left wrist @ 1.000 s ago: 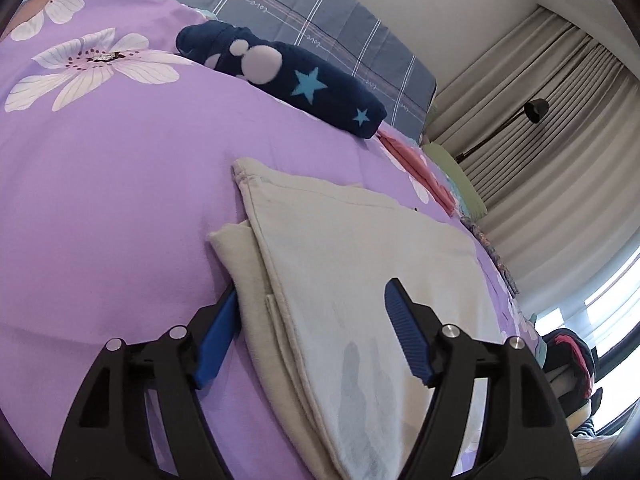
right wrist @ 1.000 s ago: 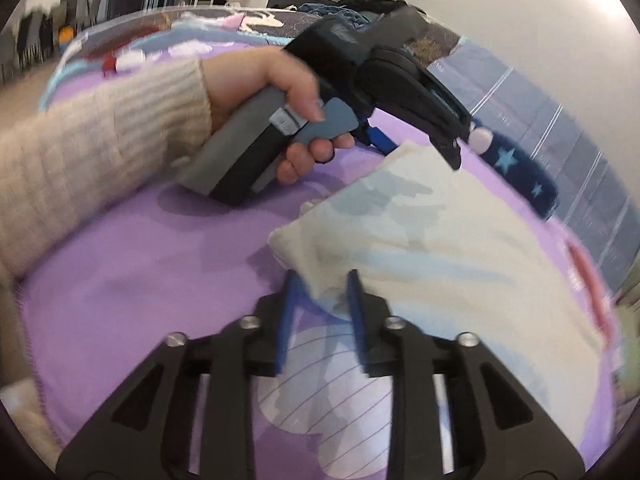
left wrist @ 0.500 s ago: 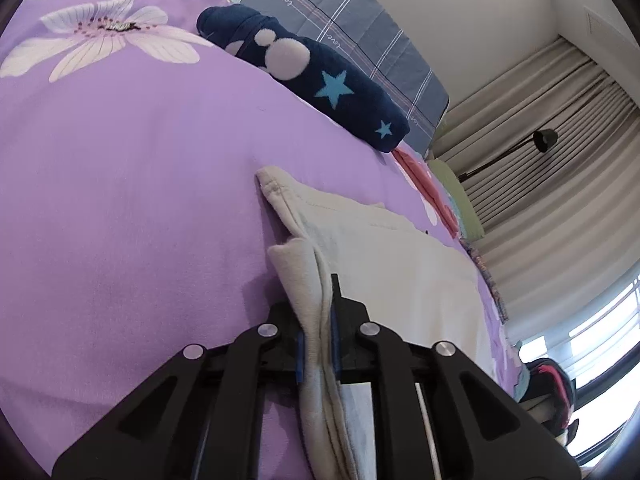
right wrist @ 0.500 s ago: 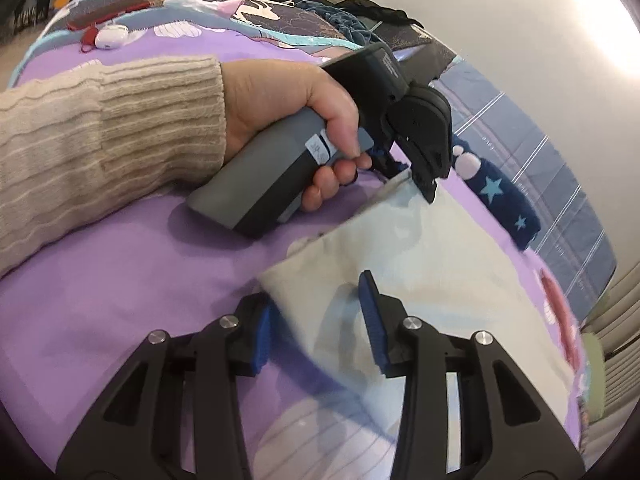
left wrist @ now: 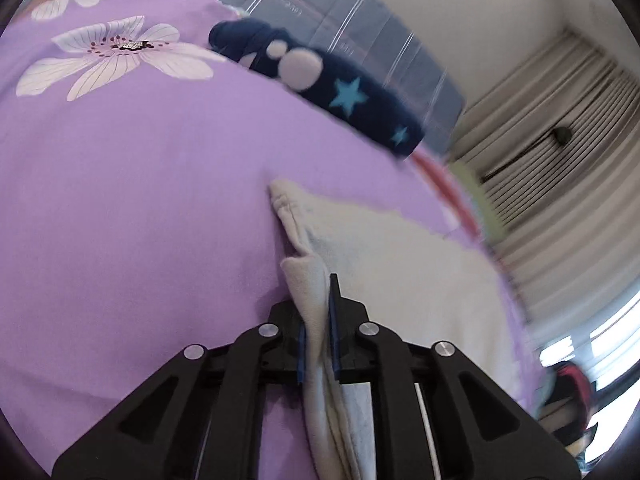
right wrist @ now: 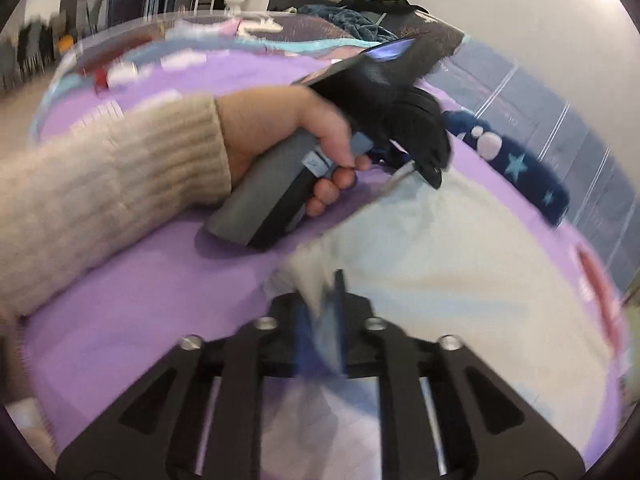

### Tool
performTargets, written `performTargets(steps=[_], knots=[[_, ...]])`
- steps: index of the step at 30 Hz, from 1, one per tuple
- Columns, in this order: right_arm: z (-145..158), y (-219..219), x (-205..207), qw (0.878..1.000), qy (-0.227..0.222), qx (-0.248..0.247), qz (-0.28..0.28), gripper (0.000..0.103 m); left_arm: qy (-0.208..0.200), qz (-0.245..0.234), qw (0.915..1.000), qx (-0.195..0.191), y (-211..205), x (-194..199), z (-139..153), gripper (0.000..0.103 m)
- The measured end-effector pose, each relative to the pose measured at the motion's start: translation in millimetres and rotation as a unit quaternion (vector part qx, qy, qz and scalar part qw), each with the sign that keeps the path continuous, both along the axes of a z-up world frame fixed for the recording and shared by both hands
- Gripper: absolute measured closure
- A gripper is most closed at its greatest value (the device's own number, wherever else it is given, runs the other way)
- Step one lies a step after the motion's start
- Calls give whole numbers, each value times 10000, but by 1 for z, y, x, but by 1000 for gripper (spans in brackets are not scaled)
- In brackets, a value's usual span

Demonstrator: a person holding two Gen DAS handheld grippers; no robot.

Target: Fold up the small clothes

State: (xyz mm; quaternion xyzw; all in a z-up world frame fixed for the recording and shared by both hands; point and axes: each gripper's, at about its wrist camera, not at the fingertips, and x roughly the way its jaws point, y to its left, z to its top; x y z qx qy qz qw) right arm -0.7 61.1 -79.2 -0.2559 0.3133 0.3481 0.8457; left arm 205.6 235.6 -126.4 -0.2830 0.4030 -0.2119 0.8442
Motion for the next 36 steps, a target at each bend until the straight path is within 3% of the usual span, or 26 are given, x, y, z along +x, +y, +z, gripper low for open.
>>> performTargets(steps=[4,7,8,11,13,15,17,21,22,23,24,26,28,31,32,34,36], knots=[[45,-81,40,9941,81,609,-890,68,14,-4,10000,40,-1,0,-2,91],[64,-158,97,9755,275,866,-2004,61,19,-8,9999,103,-2,1,-1,90],[67,-188,120,9643,407,953,-2436,61,26,-6,9999,97,-2,2,-1,90],[60,-293,198,9087,1199,1523,-3697,62,40,-8,9999,120,-2,2,-2,89],[51,-332,231,8890,1515,1721,-3963,61,43,-11,9999,145,-2,2,-2,89],[40,-366,260,8713,1554,1784,-4300,58,47,-11,9999,143,-2,2,-2,89],[28,-380,279,8645,1689,1762,-4395,49,52,-10,9999,117,-2,2,-3,89],[-1,-398,314,8481,2443,2161,-4176,48,61,-13,9999,80,-1,2,-3,89],[-5,-396,315,8481,2565,2296,-4028,53,65,-14,10000,73,-1,2,-4,89],[-6,-394,319,8527,2595,2368,-3866,82,66,-16,10000,70,-1,2,-4,89],[-4,-391,320,8614,2500,2376,-3729,99,66,-16,10000,66,-1,2,-4,89],[12,-388,311,8792,1961,2559,-3509,99,63,-16,9999,78,-1,2,-4,89],[20,-383,305,8874,1648,2438,-3548,98,59,-16,9999,92,-1,2,-4,89],[12,-376,305,8921,764,1112,-4312,85,59,-16,9999,91,-1,2,-4,89],[10,-376,304,8910,697,981,-4378,81,57,-16,9999,82,-1,2,-4,89],[13,-381,290,8861,618,1264,-4416,80,53,-16,10000,71,-1,2,-4,89],[25,-375,270,8910,400,1544,-4251,80,53,-16,10000,68,-1,2,-4,89]])
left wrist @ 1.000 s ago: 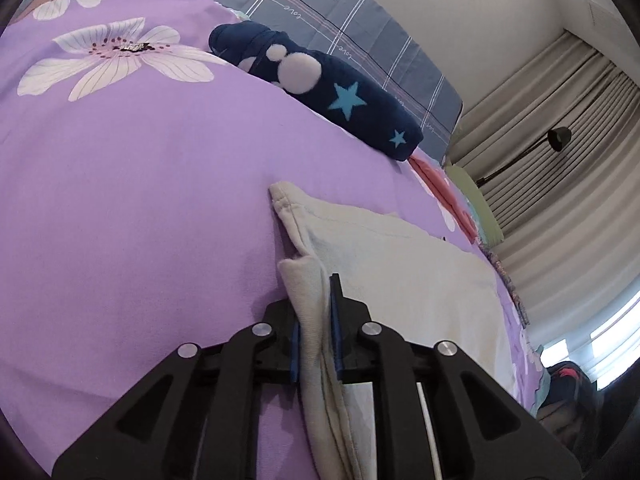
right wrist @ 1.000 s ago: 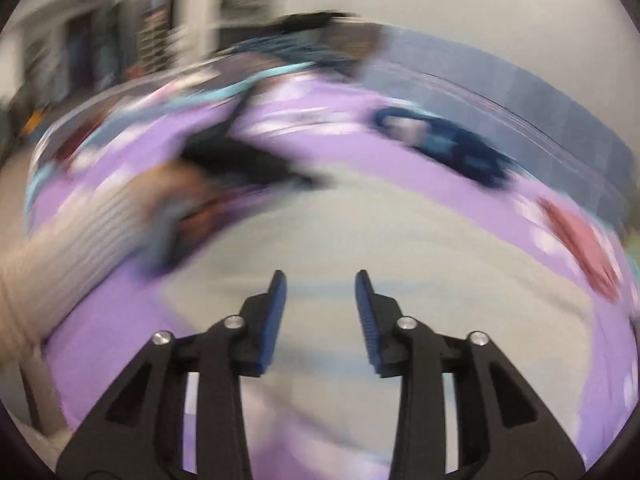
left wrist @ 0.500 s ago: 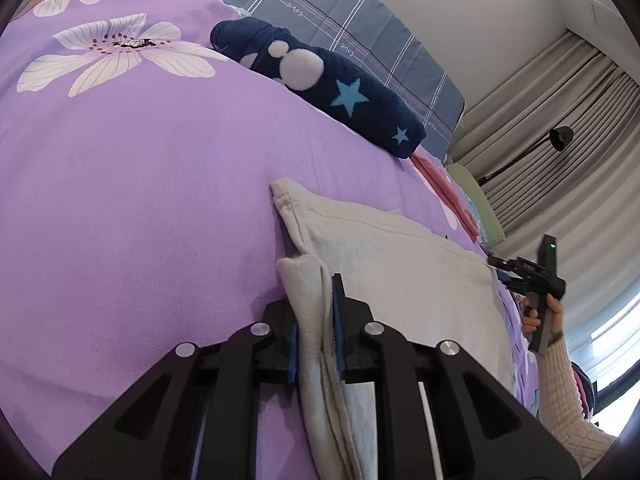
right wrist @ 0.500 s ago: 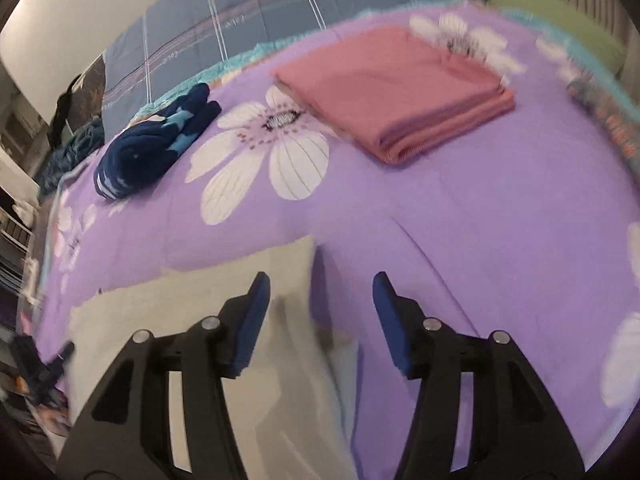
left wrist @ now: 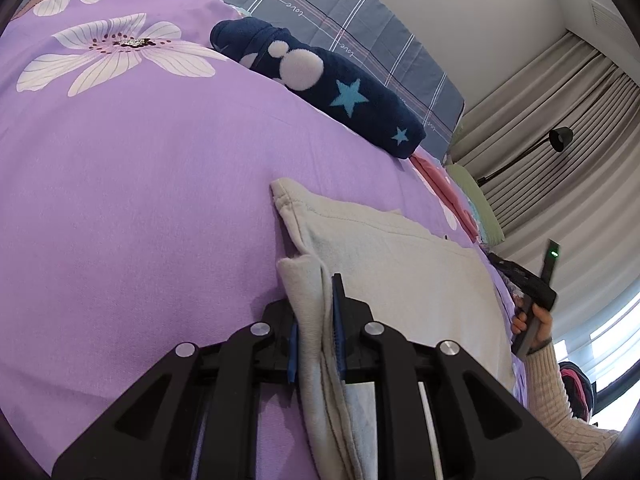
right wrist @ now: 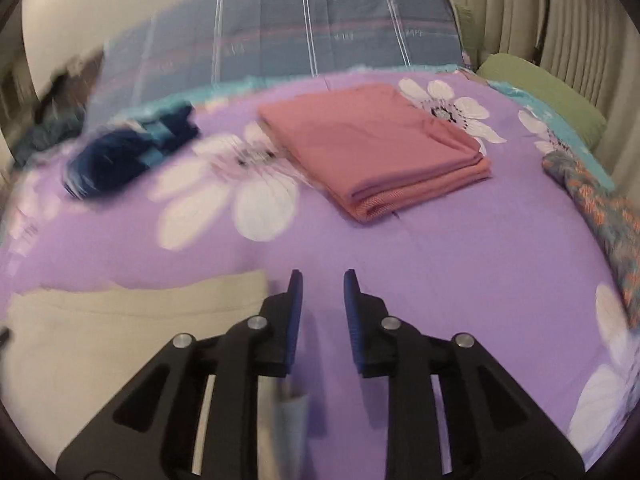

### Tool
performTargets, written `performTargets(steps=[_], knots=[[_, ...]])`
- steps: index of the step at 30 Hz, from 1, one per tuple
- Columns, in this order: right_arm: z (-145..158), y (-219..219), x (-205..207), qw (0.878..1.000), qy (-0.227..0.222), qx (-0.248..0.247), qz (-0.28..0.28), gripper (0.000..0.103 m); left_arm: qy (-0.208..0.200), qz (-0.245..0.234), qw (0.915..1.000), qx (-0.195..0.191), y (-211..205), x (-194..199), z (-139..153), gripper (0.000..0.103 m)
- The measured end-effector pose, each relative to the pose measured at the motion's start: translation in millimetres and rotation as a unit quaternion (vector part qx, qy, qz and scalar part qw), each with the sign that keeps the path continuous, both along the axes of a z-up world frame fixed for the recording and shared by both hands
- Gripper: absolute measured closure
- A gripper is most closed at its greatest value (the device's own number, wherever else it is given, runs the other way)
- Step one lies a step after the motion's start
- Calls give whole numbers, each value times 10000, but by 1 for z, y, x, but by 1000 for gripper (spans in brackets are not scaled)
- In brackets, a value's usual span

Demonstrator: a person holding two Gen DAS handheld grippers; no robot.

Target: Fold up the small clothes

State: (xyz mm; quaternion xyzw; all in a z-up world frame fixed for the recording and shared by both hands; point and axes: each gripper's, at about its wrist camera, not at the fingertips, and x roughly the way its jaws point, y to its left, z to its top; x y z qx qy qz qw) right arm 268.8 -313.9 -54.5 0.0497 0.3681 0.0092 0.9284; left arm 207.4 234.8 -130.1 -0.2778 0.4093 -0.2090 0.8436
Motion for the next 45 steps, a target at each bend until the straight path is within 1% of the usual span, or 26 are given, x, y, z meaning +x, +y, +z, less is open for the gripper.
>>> performTargets(steps=[1,2,3,5,8,10,12,13,15,18,19,21,22,23,24,26,28,29,30,31,32,34,36,38,42,45], knots=[[7,8,-15,9997,-206,-81,103,80,0,0,10000,-4,0,0,0,89],[10,14,-23,9991,-352,-148,202,75,-1,0,10000,-7,0,0,0,89],[15,25,-40,9973,-582,-311,326,63,0,1,10000,-14,0,0,0,89],[19,44,-71,9942,-774,-481,579,57,-3,2,10000,-20,0,0,0,89],[14,50,-101,9954,-573,-267,721,60,-19,-9,10000,44,-2,-1,1,87],[-3,49,-110,9983,-71,-187,544,62,-63,-36,9999,131,-5,-1,3,82],[-28,44,-111,9976,548,-228,361,67,-119,-93,9995,264,-10,-2,6,74],[-37,40,-111,9977,560,-223,307,67,-152,-145,9991,355,-14,-3,7,72],[-37,41,-111,9978,529,-275,284,65,-242,-265,9979,536,-22,-4,11,60],[-21,57,-113,9954,617,-732,-70,57,-324,-314,9953,857,-31,-7,15,56],[-14,68,-119,9950,536,-845,-44,55,-344,-308,9943,957,-34,-8,16,56],[2,104,-145,9929,95,-1098,458,43,-357,-302,9940,991,-34,-8,16,56],[5,120,-157,9901,-96,-1218,687,43,-353,-297,9943,960,-32,-8,15,57],[9,143,-173,9850,-328,-1345,1032,43,-347,-296,9949,904,-30,-8,15,57],[11,175,-195,9747,-618,-1471,1564,43,-341,-295,9954,851,-29,-8,14,57],[10,220,-227,9536,-959,-1665,2317,45,-338,-294,9961,761,-27,-8,13,57],[0,272,-258,9247,-1054,-1755,3209,45,-345,-290,9963,738,-27,-9,13,57],[-5,288,-266,9149,-1033,-1781,3471,45,-348,-288,9963,731,-27,-9,13,57],[-13,309,-277,8993,-1032,-1900,3801,45,-347,-286,9964,717,-26,-9,13,57],[-21,328,-286,8836,-1124,-2125,4019,45,-344,-288,9967,682,-26,-9,13,57],[-27,341,-292,8724,-1225,-2347,4108,45,-339,-285,9969,650,-25,-9,13,57],[-35,358,-295,8605,-1215,-2570,4227,45,-331,-284,9974,574,-24,-9,12,57],[-46,370,-289,8566,-905,-2697,4305,44,-325,-288,9977,526,-23,-9,12,57],[-51,375,-285,8621,-729,-2731,4205,44,-326,-296,9978,503,-22,-9,12,56],[-43,368,-280,8743,-498,-2326,4232,42,-319,-298,9980,446,-21,-8,11,56],[-42,368,-287,8749,-386,-2275,4257,42,-318,-306,9981,430,-21,-8,12,56]])
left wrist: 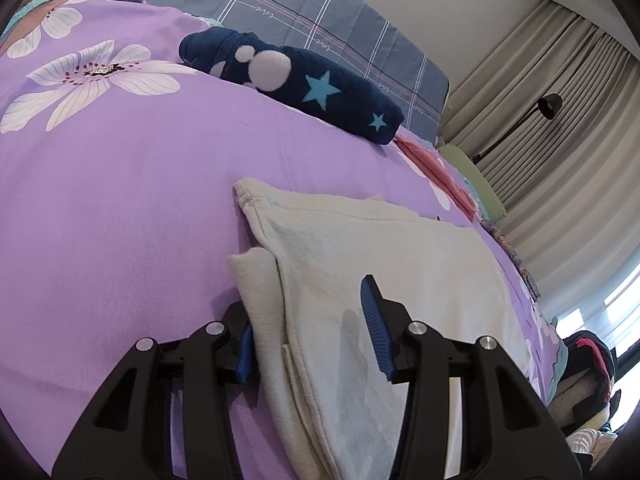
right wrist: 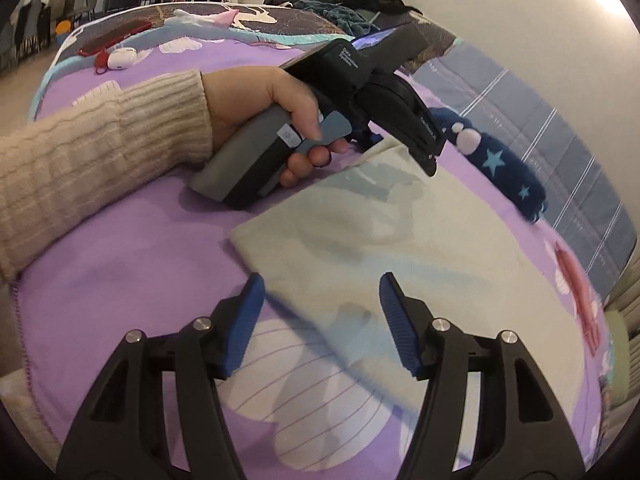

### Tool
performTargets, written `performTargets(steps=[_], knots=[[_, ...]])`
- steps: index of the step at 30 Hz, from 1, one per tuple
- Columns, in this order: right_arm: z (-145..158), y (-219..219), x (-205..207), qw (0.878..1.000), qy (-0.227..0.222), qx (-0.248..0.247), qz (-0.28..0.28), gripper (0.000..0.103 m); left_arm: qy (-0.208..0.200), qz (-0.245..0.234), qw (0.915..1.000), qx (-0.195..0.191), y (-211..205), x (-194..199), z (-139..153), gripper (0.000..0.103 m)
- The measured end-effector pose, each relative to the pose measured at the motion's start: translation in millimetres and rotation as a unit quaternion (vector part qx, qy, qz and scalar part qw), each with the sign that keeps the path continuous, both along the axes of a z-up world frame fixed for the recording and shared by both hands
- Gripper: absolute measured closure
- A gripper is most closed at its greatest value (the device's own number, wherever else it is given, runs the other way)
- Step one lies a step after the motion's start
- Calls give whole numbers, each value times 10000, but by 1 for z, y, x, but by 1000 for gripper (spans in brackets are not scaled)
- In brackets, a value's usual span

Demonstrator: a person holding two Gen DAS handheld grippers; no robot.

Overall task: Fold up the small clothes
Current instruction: 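Open the left gripper and release the folded shirt, then grasp the grey shirt edge with the right gripper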

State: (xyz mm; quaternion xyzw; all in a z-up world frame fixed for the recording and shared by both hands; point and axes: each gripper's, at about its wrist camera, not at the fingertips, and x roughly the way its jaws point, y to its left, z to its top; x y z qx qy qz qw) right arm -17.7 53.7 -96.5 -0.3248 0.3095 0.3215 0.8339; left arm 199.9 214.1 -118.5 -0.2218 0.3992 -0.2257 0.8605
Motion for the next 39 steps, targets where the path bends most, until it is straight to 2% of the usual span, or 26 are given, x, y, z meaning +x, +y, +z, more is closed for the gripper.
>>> performTargets(steps=[14,16,20,24,28,33,39], knots=[[-10,-1,-15,9997,-130,-191,-7,40,-4,-1,10000,-37,-1,0,0,55],[-12,3,-15,9994,-230,-253,0,40,-4,-7,10000,-18,-2,0,0,55],[-16,24,-12,9966,-720,-401,29,39,-18,1,10000,-26,-1,0,-1,54],[-21,46,-2,9927,-1033,-593,-209,40,-18,-1,10000,-91,0,1,-1,54],[-21,53,2,9917,-1046,-623,-414,42,-12,-8,9998,-184,3,1,-2,54],[-19,37,-4,9940,-865,-541,-388,41,-2,-17,9996,-272,5,0,-3,54],[-23,53,15,9937,-921,-460,-449,44,-14,-77,9999,-73,-1,1,-2,51]])
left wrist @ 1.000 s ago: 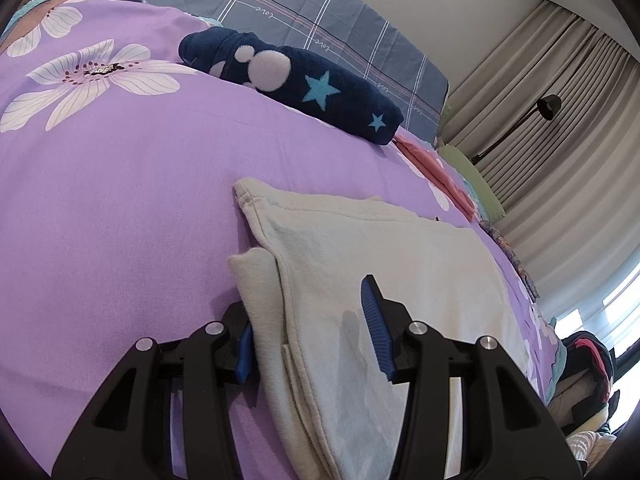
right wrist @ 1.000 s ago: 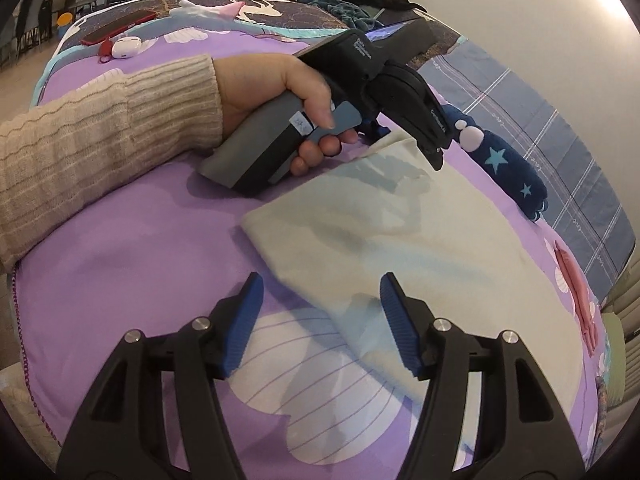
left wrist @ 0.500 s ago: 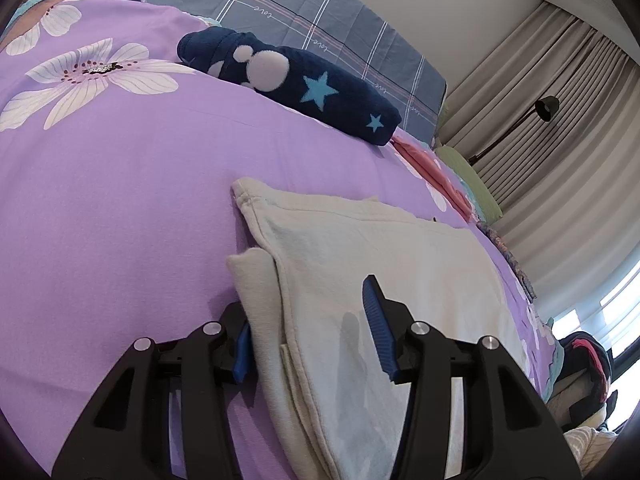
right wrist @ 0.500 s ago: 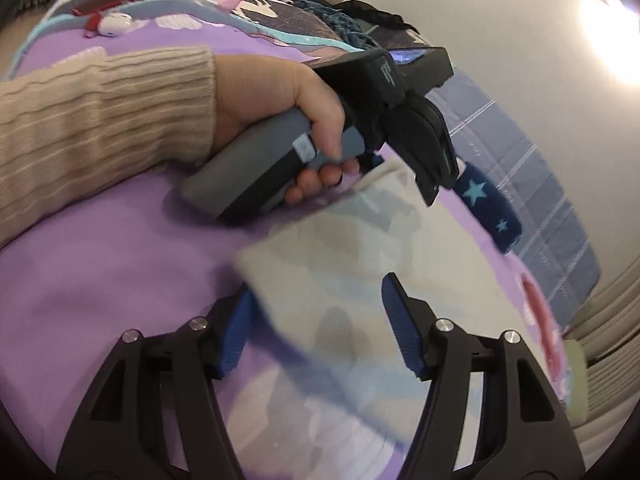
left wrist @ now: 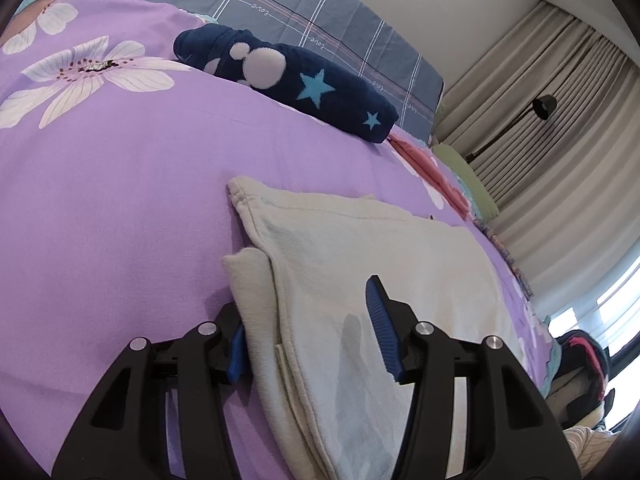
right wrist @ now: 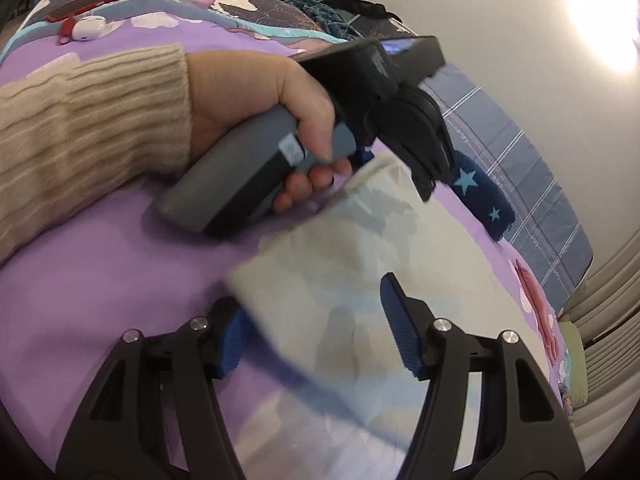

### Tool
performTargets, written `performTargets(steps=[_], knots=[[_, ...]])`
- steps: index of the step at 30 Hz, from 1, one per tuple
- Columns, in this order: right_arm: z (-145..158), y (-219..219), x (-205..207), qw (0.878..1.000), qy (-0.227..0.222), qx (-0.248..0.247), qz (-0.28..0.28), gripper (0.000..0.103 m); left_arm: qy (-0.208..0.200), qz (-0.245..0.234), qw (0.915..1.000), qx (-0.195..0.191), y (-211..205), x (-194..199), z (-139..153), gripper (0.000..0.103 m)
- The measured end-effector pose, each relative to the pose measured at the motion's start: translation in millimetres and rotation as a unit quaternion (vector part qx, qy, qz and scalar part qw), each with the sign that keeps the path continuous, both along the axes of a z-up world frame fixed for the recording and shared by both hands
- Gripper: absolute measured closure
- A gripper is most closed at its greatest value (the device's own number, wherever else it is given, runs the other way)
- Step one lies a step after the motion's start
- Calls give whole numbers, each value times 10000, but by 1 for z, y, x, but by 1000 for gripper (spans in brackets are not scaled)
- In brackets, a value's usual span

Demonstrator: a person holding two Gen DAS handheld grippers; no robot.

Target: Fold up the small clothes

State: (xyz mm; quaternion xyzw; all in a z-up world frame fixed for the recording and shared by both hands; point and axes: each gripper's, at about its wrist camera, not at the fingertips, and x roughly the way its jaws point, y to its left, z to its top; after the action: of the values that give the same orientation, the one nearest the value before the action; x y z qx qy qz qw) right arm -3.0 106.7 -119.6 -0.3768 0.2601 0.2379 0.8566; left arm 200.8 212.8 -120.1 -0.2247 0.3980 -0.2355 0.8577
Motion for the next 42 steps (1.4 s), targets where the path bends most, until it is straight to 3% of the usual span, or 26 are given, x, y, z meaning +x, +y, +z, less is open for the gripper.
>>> performTargets(steps=[1,2,3,4,5,7,13,16,19,23,27,34,42], knots=[[1,1,3,10000,75,40,41,47,1,10,10000,4,0,0,0,51],[1,1,6,9997,221,82,115,63,16,29,10000,-13,1,1,-1,56],[0,1,6,9995,270,90,127,86,48,64,10000,-19,2,1,-2,64],[0,-1,7,9996,263,92,70,97,122,118,9999,-24,4,3,-4,70],[4,-5,9,9993,306,221,22,100,192,159,9997,-25,5,5,-5,86],[14,-15,11,9977,405,535,-25,101,267,172,9995,-28,5,6,-5,94],[53,-61,20,9889,401,1414,-221,101,-141,111,9998,118,-17,-1,40,94],[73,-91,28,9806,456,1862,-419,101,-328,22,9984,456,-42,1,68,94],[86,-126,35,9694,502,2320,-623,101,-465,45,9951,871,-71,3,87,94],[91,-183,48,9495,721,2891,-979,101,-565,-20,9934,995,-111,8,107,94],[85,-248,62,9177,1151,3557,-1342,101,-741,-240,9890,1259,-168,10,122,94],[74,-334,65,8896,1163,4008,-1855,101,-1032,-733,9735,1906,-275,15,124,94],[57,-414,63,8599,1126,4299,-2513,100,-763,-1138,9668,2158,-371,35,100,94]])
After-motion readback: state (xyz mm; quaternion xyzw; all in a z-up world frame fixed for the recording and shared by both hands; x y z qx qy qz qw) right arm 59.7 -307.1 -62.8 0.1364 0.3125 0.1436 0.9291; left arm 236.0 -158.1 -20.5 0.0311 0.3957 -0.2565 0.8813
